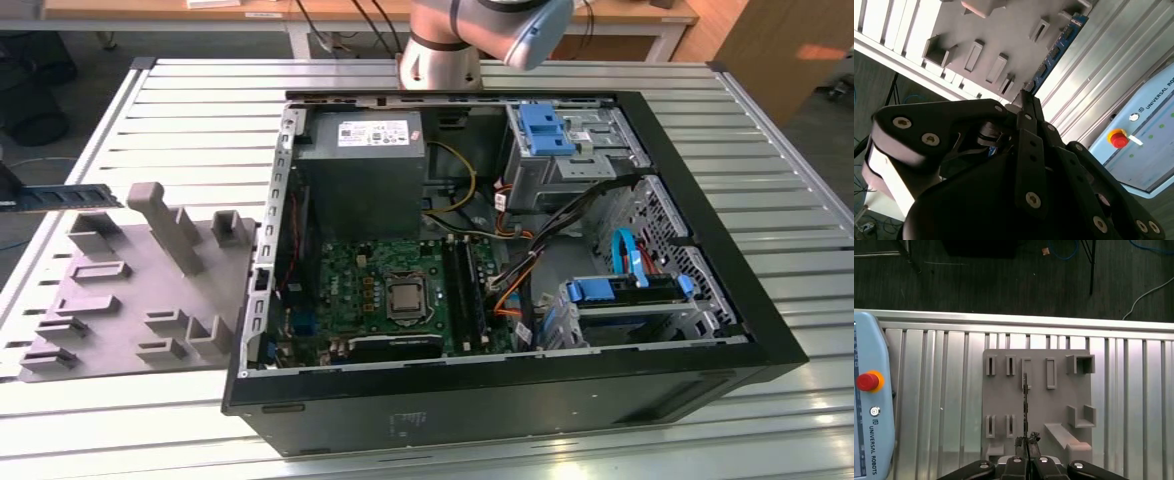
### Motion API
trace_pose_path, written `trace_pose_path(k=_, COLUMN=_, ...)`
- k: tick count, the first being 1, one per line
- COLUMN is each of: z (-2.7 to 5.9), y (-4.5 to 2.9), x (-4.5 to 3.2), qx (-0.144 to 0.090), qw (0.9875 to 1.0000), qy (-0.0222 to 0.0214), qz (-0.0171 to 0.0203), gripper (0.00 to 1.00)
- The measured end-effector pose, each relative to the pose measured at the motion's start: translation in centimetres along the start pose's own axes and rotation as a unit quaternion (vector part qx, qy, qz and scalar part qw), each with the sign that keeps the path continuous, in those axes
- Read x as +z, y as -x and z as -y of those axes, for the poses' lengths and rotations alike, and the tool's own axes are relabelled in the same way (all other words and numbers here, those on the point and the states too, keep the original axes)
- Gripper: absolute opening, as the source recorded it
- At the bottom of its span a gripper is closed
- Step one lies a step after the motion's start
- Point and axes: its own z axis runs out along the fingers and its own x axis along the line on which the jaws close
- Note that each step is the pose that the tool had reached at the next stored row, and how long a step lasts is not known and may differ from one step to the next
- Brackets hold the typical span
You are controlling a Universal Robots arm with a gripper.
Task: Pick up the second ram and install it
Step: 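Pick up the second ram and move it above second insertion slot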
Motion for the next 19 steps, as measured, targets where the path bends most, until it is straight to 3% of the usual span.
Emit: trace_pose_path(k=19, z=7.24, y=-0.11, x=-0.37, qx=0.0, qw=1.0, qy=0.0, qz=0.0, gripper=0.12)
